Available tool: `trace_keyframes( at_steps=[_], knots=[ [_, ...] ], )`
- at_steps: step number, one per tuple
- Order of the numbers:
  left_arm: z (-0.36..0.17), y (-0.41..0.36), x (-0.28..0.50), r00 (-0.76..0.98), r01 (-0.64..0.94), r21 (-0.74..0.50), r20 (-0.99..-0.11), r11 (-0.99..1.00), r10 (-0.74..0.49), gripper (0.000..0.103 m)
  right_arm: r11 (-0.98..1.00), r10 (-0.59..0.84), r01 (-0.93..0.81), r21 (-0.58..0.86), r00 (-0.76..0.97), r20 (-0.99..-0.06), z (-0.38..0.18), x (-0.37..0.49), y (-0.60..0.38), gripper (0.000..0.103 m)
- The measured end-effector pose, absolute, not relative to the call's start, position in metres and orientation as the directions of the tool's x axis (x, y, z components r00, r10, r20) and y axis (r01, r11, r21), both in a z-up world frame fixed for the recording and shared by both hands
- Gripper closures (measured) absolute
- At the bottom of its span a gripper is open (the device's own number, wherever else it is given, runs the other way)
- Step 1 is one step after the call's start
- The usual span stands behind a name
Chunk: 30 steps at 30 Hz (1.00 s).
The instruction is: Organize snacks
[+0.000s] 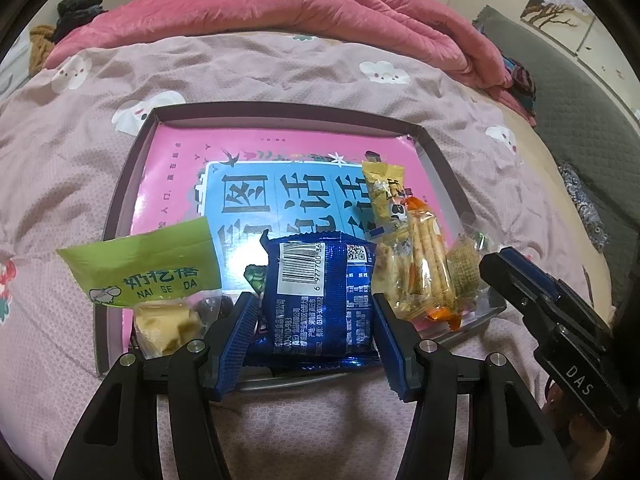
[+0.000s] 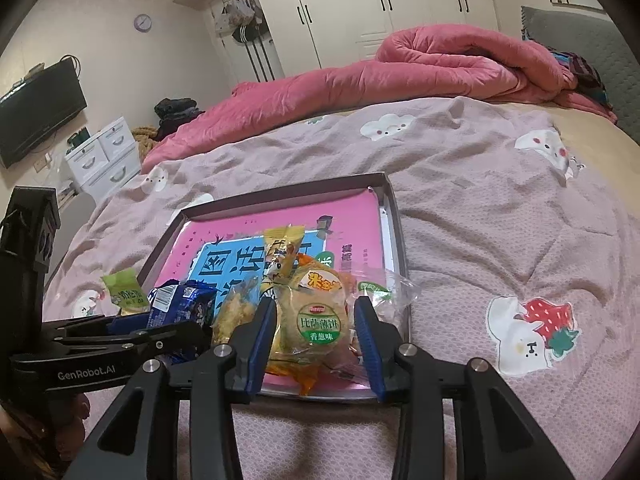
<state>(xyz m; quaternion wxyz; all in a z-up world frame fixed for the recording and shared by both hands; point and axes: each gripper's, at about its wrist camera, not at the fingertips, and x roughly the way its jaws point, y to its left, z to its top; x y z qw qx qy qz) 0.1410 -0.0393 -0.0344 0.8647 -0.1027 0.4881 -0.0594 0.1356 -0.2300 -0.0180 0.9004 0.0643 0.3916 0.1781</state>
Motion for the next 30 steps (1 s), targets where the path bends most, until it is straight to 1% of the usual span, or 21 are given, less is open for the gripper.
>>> trace_keyframes(
  at_steps=[6, 9, 10, 12, 15, 19, 21, 24, 30],
  knots=[
    [-0.03, -0.04, 0.139, 0.523, 0.003, -0.235, -0.828, 0.972, -0.202, 0.044, 0.932, 0.363, -0.26, 0.253, 0.638, -0.68, -0.017, 0.133, -0.232, 0.062],
    [-0.028, -0.04, 0.137, 0.527, 0.005, -0.237, -0.825, 0.972, -0.204, 0.044, 0.935, 0.353, -0.256, 0.244, 0.641, -0.682, -0.016, 0.132, -0.233, 0.057],
    [-0.027, -0.04, 0.137, 0.529, 0.006, -0.238, -0.823, 0.971, -0.205, 0.043, 0.937, 0.35, -0.256, 0.24, 0.643, -0.681, -0.016, 0.132, -0.233, 0.057],
    [-0.025, -0.04, 0.136, 0.533, 0.008, -0.24, -0.821, 0.971, -0.207, 0.039, 0.938, 0.346, -0.256, 0.234, 0.648, -0.679, -0.014, 0.131, -0.233, 0.056],
    [-0.021, -0.04, 0.132, 0.543, 0.018, -0.24, -0.813, 0.971, -0.211, 0.037, 0.941, 0.338, -0.259, 0.219, 0.667, -0.664, -0.01, 0.127, -0.234, 0.055],
    [-0.011, -0.041, 0.125, 0.561, 0.025, -0.238, -0.8, 0.971, -0.211, 0.031, 0.944, 0.33, -0.266, 0.198, 0.704, -0.629, 0.001, 0.118, -0.234, 0.047],
    [-0.007, -0.04, 0.119, 0.569, 0.021, -0.235, -0.797, 0.972, -0.205, 0.029, 0.944, 0.328, -0.272, 0.187, 0.715, -0.617, 0.006, 0.111, -0.232, 0.04],
    [-0.005, -0.037, 0.104, 0.578, 0.009, -0.228, -0.793, 0.974, -0.191, 0.028, 0.944, 0.328, -0.269, 0.189, 0.713, -0.619, 0.009, 0.102, -0.231, 0.037],
    [-0.002, -0.035, 0.072, 0.583, -0.008, -0.214, -0.794, 0.977, -0.17, 0.027, 0.943, 0.33, -0.259, 0.207, 0.674, -0.661, 0.009, 0.082, -0.224, 0.03]
  ],
)
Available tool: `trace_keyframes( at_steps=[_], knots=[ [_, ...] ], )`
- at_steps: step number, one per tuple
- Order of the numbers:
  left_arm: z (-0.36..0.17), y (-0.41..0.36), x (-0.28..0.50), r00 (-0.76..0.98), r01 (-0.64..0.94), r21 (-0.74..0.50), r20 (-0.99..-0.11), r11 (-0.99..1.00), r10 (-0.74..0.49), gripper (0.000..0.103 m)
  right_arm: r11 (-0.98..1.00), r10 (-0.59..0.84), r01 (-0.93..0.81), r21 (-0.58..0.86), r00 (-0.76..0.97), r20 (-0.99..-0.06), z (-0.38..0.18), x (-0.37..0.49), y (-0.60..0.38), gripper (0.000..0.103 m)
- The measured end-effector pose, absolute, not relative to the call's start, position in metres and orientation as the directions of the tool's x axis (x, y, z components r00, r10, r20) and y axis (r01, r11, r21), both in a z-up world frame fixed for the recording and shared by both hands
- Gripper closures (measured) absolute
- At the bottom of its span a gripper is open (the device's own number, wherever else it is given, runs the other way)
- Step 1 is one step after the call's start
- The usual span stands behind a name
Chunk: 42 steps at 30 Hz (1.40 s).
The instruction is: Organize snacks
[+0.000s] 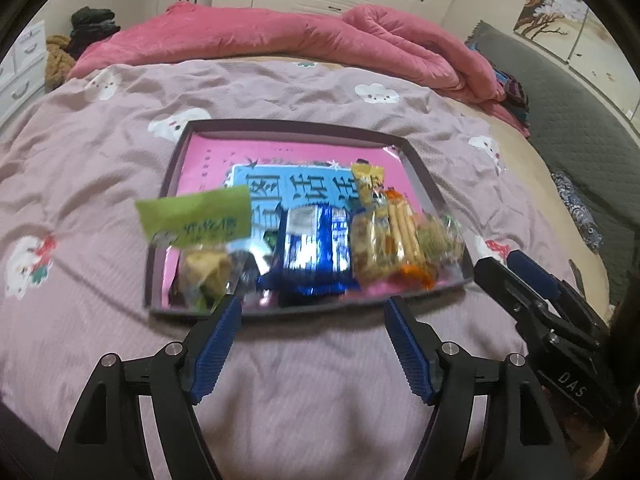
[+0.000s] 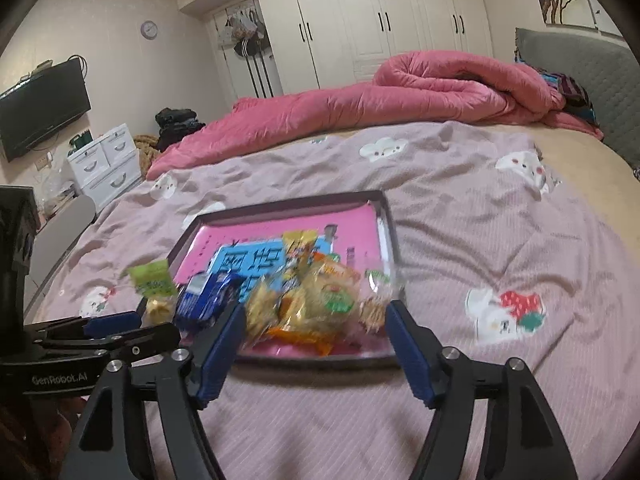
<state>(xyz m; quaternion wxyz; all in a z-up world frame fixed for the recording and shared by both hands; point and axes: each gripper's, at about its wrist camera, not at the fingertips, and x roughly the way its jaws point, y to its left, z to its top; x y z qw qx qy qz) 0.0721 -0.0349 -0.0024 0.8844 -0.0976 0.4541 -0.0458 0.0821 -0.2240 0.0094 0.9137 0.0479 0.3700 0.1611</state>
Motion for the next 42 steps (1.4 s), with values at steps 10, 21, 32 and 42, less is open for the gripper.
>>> trace_keyframes(
  at_steps=[10, 21, 32, 42],
  knots=[
    [-0.006, -0.031, 0.043, 0.572, -0.02, -0.164, -0.811, 0.986, -0.124, 0.027, 0.954, 0.299, -0.222, 0.203, 0.628, -0.718, 0.006, 0.049, -0.224, 0.024],
    [-0.001, -0.027, 0.029, 0.573, -0.019, -0.172, -0.809, 0.985, -0.13, 0.027, 0.961, 0.26, -0.234, 0.145, 0.603, -0.754, 0.005, 0.032, -0.215, 0.022],
    [0.003, -0.023, 0.021, 0.578, -0.023, -0.172, -0.806, 0.985, -0.127, 0.027, 0.967, 0.238, -0.223, 0.125, 0.612, -0.754, 0.007, 0.026, -0.216, 0.021],
    [0.004, -0.022, 0.018, 0.578, -0.024, -0.161, -0.808, 0.987, -0.118, 0.027, 0.967, 0.237, -0.225, 0.121, 0.61, -0.756, 0.007, 0.027, -0.214, 0.02]
  ],
)
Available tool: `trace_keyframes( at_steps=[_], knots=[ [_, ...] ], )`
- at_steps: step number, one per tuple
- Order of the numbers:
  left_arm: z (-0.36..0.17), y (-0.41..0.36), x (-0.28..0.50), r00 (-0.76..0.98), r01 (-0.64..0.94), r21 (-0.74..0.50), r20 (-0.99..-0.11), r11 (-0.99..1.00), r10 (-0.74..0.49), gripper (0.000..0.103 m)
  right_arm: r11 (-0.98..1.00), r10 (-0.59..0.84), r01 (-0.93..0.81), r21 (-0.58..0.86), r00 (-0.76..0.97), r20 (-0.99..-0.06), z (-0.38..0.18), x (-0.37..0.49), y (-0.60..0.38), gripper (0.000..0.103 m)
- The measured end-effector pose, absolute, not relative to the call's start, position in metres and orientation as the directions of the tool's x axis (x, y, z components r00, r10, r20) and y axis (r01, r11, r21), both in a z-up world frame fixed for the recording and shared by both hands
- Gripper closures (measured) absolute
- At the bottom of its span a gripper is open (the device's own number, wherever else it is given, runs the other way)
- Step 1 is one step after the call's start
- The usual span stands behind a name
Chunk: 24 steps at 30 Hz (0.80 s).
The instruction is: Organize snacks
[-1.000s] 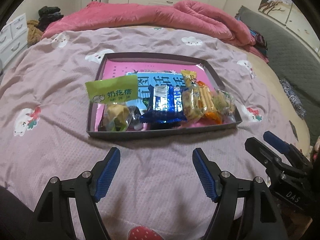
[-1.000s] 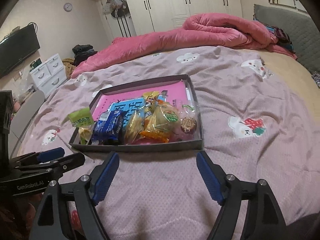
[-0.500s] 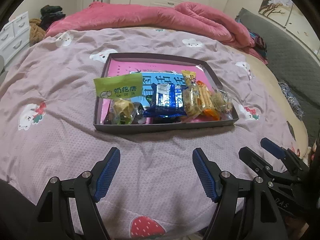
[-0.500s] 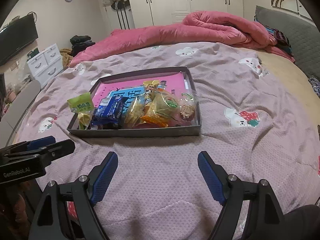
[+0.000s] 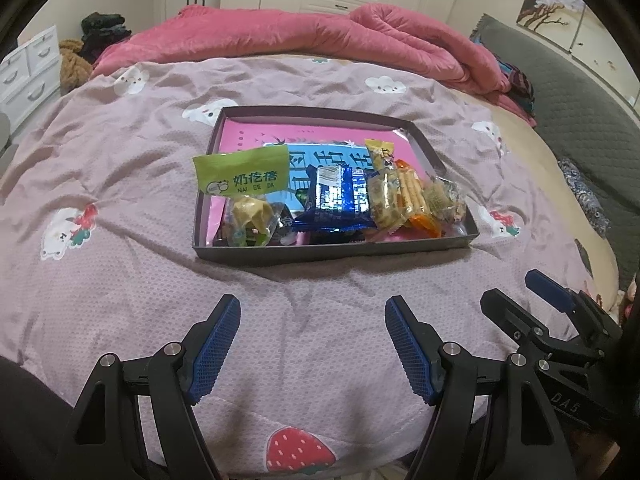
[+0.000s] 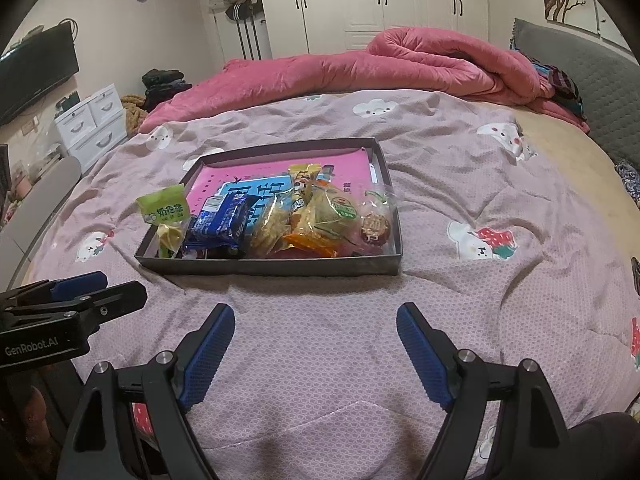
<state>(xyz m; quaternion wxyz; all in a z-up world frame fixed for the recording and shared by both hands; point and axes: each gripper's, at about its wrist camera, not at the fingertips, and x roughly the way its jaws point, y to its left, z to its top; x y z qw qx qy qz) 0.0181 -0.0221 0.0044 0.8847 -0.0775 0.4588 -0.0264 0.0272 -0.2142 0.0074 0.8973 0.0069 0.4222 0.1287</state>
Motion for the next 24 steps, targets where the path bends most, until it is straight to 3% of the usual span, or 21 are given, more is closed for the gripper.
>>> trace_keyframes(
  at_steps=[24],
  knots=[
    [0.0045, -0.0177, 0.0207, 0.582, -0.036, -0.153, -0.806, 0.987, -0.104, 0.027, 0.971, 0.225, -0.206, 0.123, 0.604, -0.764, 0.0045, 0.0296, -0.2179, 0.018]
  ],
)
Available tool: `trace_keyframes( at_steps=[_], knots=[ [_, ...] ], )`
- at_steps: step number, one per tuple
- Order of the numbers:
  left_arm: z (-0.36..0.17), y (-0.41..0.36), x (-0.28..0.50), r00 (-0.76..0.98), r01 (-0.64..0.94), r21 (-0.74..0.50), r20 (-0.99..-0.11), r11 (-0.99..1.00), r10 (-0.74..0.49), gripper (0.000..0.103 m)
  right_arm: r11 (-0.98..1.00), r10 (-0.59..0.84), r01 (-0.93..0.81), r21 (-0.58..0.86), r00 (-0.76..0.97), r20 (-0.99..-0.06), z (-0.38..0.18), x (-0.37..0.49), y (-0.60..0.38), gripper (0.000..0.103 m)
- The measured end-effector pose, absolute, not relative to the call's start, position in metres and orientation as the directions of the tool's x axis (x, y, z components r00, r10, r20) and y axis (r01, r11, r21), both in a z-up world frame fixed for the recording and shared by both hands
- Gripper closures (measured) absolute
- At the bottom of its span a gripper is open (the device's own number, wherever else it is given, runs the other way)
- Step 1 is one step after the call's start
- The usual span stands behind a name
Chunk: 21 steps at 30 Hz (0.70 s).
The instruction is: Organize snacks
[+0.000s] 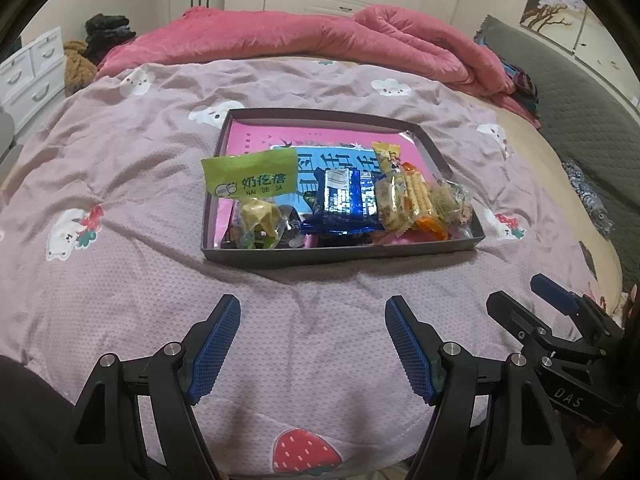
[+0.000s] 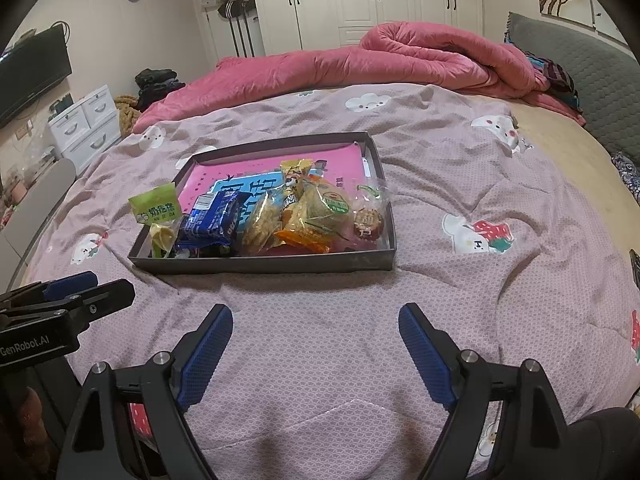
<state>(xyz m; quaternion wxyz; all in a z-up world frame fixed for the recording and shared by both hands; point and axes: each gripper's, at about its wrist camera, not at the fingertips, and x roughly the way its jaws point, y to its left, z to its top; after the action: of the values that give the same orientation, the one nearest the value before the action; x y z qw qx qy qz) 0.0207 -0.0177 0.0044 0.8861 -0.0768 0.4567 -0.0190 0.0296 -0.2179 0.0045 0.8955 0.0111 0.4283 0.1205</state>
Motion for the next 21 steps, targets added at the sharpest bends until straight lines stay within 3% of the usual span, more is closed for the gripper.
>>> trace_keyframes(
  at_steps=[21],
  knots=[
    [0.0024, -0.0156, 0.0213, 0.576, -0.047, -0.158, -0.811, 0.986, -0.102, 0.027, 0.969, 0.234, -0.213, 0.129, 0.601, -0.764, 0.0034, 0.0293, -0.2156, 0.013]
  ],
)
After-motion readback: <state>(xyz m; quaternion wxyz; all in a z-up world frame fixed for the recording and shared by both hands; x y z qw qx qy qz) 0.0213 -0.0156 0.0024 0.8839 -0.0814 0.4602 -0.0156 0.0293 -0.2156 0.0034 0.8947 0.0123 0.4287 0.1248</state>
